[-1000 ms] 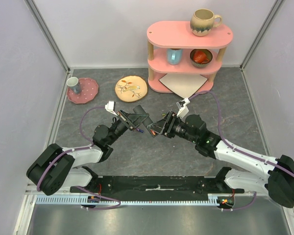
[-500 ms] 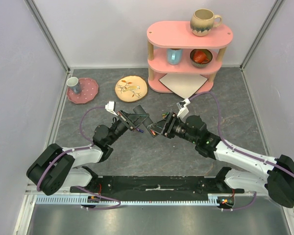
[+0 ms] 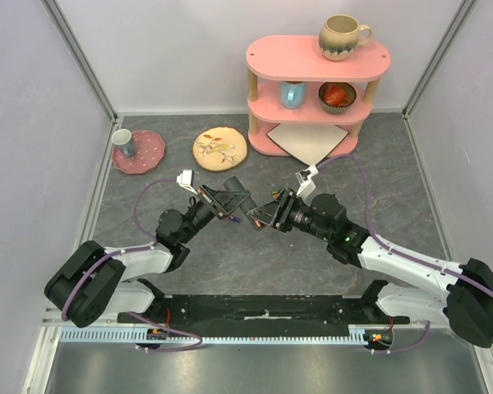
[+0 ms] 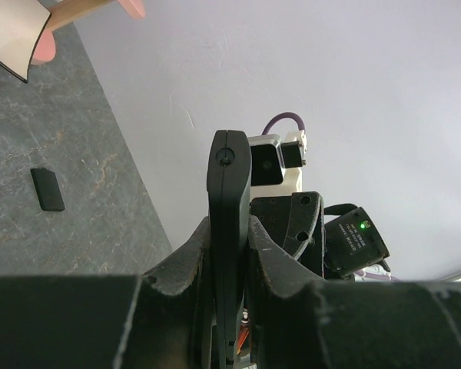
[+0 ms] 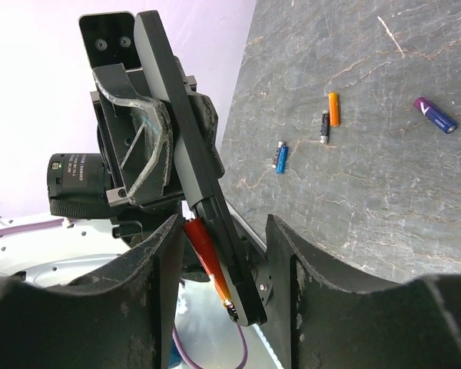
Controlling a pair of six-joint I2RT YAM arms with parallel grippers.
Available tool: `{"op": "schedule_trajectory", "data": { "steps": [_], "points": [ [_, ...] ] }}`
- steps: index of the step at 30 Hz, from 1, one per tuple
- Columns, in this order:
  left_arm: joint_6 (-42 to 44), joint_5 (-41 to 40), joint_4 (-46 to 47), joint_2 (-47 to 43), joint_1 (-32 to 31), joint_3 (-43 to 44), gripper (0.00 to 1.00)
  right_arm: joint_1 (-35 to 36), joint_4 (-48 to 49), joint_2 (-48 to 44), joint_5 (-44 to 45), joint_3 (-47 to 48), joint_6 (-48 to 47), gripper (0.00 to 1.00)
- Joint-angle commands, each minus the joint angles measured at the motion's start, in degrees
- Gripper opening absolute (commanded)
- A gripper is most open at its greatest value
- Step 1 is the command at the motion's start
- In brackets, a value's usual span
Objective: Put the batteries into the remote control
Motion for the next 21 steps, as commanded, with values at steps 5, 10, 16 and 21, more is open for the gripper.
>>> {"op": "schedule_trajectory", "data": {
  "steps": [5, 10, 16, 21],
  "points": [
    [0.03, -0.98, 7.32, -0.98, -0.15, 2.8, 0.02, -0.22, -0.14, 0.7, -1.57, -1.11, 0.01, 0.5],
    [0.12, -1.15, 7.15, -0.9, -0.07, 3.24, 0.02, -0.22, -0.06, 0.61, -1.75, -1.55, 0.01, 0.48],
    [0.38, -0.98, 6.97, -1.07, -0.15, 3.77, 0.02, -0.31, 0.03, 1.05, -2.45, -1.55, -0.08, 0.44],
    [0.56, -0.8, 6.36, -1.25, -0.15, 4.03, 0.02, -0.13, 0.03, 1.22, -2.72, -1.64, -0.08, 0.42]
  ]
}}
